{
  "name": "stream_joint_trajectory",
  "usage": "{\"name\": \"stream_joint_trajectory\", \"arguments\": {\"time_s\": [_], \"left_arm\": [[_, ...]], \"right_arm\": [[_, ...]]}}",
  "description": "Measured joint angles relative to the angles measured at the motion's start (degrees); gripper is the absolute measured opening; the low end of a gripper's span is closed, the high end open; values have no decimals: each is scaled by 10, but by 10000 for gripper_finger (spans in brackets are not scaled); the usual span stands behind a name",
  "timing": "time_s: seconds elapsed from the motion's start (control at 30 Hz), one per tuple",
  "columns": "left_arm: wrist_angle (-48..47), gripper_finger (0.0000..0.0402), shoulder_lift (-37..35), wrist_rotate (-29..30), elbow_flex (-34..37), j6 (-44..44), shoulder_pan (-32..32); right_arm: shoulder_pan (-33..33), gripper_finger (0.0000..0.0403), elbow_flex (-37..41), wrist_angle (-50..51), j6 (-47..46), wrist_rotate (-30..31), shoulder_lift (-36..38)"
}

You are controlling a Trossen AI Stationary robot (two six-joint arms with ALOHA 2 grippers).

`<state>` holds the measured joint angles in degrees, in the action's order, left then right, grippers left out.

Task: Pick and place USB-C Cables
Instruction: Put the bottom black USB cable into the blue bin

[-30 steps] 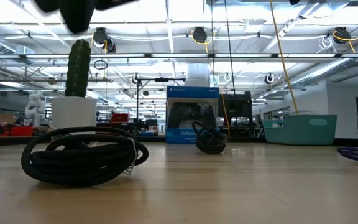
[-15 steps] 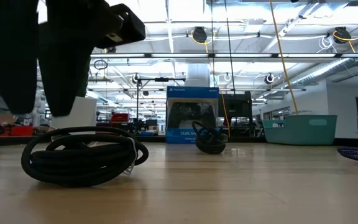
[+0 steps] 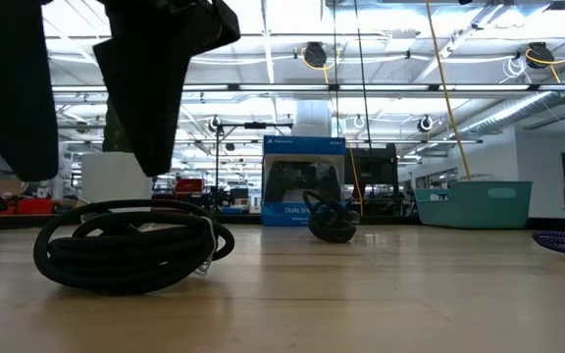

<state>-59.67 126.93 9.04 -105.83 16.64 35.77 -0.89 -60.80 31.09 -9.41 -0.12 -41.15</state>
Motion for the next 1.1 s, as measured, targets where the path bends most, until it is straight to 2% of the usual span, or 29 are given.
{"name": "stream_joint_trajectory", "arguments": {"time_s": [0.13, 0.47, 0.87, 1.1], "left_arm": [[4, 246, 5, -4, 21, 1, 0], [60, 201, 3, -8, 89, -1, -4], [70, 99, 2, -21, 95, -33, -6], [71, 59, 3, -30, 96, -35, -9]], "right_arm": [[0, 0, 0, 0, 0, 0, 0], [0, 0, 0, 0, -4, 0, 0], [0, 0, 0, 0, -4, 0, 0], [0, 0, 16, -13, -4, 0, 2]]}}
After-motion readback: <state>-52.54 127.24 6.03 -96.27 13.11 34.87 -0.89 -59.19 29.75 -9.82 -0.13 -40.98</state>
